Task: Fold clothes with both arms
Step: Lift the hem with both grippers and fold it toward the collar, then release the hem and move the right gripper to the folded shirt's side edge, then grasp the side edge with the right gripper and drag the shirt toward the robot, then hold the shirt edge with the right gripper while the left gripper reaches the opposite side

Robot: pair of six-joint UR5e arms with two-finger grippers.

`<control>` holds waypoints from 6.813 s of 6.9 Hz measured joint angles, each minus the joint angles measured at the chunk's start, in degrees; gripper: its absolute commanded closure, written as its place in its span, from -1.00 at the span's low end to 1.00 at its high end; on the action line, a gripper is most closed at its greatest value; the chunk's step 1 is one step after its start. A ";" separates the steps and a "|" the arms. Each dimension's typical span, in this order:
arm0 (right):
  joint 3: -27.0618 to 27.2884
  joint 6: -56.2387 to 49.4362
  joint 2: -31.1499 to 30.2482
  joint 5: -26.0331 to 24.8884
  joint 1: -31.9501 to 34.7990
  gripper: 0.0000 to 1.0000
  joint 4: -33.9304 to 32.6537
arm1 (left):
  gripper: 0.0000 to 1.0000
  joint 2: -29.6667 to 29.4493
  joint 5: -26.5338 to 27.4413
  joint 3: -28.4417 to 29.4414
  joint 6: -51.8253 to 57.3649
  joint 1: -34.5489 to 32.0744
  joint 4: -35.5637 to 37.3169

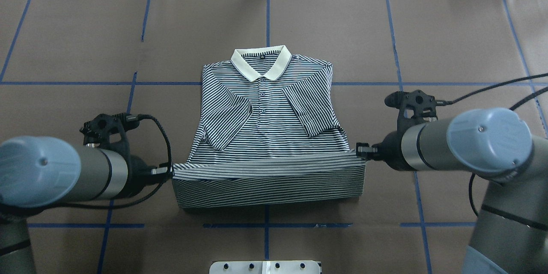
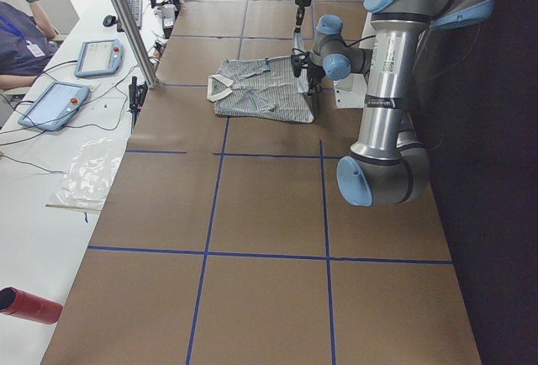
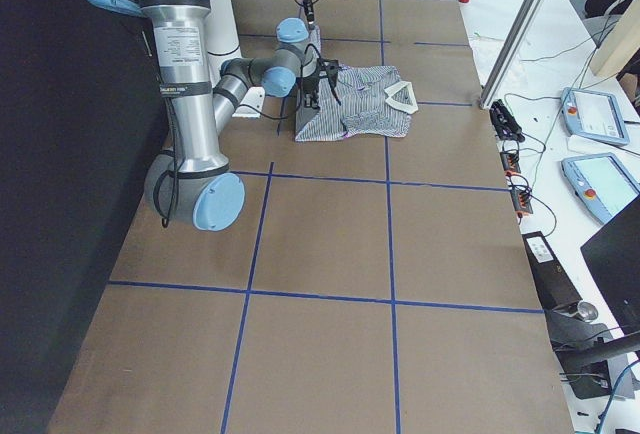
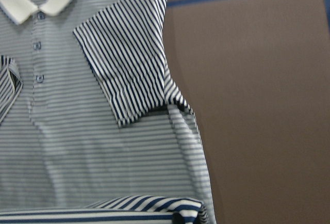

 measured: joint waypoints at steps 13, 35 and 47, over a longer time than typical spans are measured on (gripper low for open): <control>-42.80 -2.64 25.61 4.04 14.79 -1.00 14.89 | -1.00 -16.98 -4.17 38.58 8.96 -17.81 -21.09; -7.35 6.53 -10.52 11.22 -3.86 1.00 13.36 | -1.00 -17.07 -4.35 31.77 8.39 -18.06 -19.95; -0.02 17.10 -9.78 -2.36 -6.10 -1.00 17.77 | -0.80 -16.01 2.13 26.08 -26.29 6.55 -6.02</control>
